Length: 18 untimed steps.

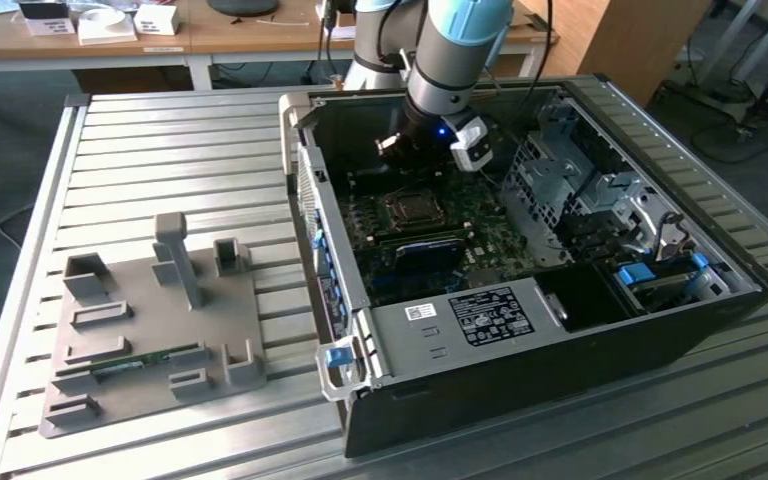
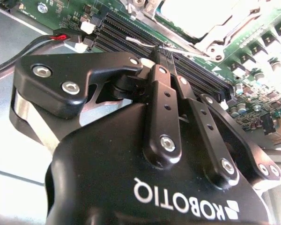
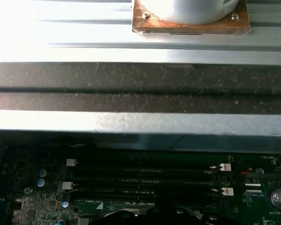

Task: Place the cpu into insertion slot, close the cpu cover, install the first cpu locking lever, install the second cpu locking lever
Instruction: 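Install the first cpu locking lever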

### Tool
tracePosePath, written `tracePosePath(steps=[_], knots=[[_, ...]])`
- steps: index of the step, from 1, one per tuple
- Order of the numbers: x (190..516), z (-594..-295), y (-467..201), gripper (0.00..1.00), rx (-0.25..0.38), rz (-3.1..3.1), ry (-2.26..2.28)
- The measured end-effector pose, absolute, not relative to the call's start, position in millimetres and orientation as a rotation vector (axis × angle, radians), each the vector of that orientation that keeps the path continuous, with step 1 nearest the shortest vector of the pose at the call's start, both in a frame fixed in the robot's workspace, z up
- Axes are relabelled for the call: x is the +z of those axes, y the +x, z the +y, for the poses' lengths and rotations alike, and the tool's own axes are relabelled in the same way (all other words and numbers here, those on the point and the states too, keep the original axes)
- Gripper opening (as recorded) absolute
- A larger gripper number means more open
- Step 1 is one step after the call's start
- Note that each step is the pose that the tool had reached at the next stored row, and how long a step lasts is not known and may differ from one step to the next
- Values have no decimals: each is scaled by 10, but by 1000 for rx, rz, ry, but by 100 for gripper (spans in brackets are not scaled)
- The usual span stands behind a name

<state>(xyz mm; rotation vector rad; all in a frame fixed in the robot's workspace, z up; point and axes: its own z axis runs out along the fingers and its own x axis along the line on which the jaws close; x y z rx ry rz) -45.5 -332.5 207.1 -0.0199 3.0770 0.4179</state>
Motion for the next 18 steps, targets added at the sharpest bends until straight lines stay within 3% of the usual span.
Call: tracePosePath(steps=[18], knots=[[1961,-3326,-439,11,396,3080,-21]])
